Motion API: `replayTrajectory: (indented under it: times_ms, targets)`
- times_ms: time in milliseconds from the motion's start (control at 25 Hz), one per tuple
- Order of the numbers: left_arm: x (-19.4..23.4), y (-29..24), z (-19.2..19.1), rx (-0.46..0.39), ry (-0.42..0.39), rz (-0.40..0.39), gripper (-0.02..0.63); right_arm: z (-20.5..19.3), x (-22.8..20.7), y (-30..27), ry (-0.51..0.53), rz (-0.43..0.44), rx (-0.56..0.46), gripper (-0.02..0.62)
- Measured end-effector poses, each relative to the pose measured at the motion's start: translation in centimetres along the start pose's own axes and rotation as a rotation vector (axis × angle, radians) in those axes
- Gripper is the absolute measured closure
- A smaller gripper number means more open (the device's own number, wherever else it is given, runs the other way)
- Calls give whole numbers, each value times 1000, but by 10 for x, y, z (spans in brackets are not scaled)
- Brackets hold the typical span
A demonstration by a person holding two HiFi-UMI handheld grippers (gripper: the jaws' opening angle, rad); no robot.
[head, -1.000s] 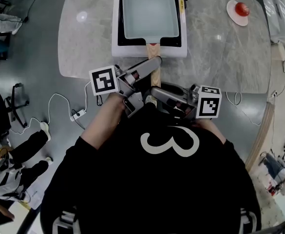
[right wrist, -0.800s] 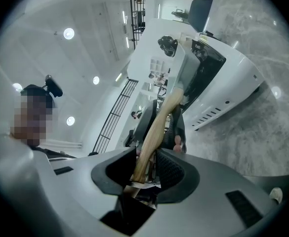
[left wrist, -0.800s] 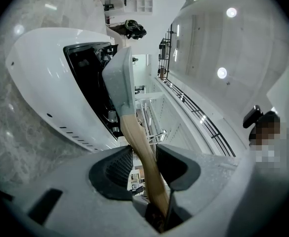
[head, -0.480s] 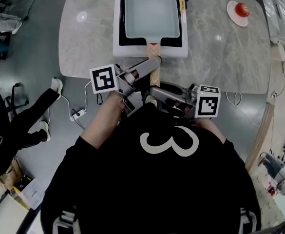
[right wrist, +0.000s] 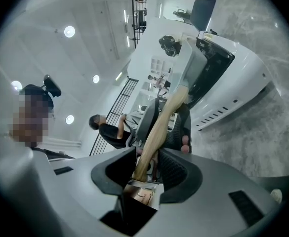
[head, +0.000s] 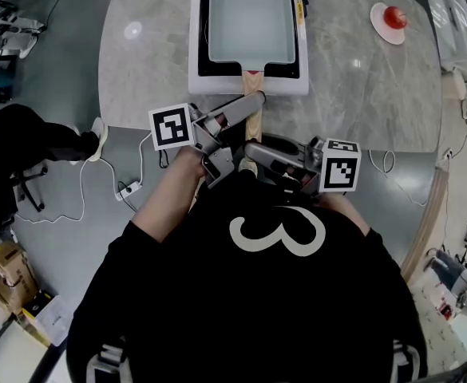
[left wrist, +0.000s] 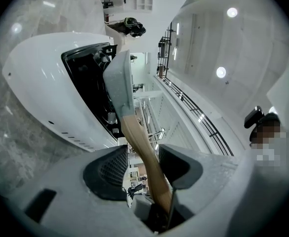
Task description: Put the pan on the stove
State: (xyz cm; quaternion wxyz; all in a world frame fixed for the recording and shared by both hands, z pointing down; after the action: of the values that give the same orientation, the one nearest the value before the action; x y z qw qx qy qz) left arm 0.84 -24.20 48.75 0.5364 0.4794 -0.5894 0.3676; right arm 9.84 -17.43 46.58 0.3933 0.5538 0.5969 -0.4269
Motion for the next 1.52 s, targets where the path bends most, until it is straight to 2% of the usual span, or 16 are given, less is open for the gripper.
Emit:
replayTrajectory:
  times_ms: [240, 560, 800, 1000, 1120, 1280, 1400, 1480, 1520]
  targets:
    - [2, 3, 0, 10, 10, 12, 385, -1, 2, -1, 16, -31, -18, 477]
    - [-2, 14, 1, 27, 24, 38, 368, 1, 3, 2, 21, -128, -80, 445]
    - [-7, 22, 0, 58, 43, 51, 353, 9, 0, 13, 34, -218, -159, 428]
    - [-15, 28, 0, 94, -4, 93, 351, 13, 6, 27, 110, -328, -212, 428]
    - [-18, 35, -2, 116, -60, 127, 351, 16, 12, 36, 164, -376, -246, 428]
    - [-34, 47, -9, 162, -185, 182, 353, 15, 35, 37, 262, -427, -290, 430]
    - [-50, 58, -19, 190, -288, 224, 356, 11, 56, 31, 339, -441, -288, 454]
    - [-66, 64, -25, 204, -363, 234, 386, 7, 71, 26, 400, -447, -282, 477]
    - [-75, 67, -29, 211, -402, 230, 445, 5, 80, 23, 433, -445, -281, 491]
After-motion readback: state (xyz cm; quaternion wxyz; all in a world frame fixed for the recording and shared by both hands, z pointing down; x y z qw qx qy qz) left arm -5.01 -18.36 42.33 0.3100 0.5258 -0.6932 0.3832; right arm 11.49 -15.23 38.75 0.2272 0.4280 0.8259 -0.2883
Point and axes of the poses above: the fingertips, and each gripper's own axes: y backward along the fingers, x to its left, z out of its top, the point moved 6 cm from there along y, backward along the fingers, and after that the axes turned 13 degrees about x, right-handed, at the moved point
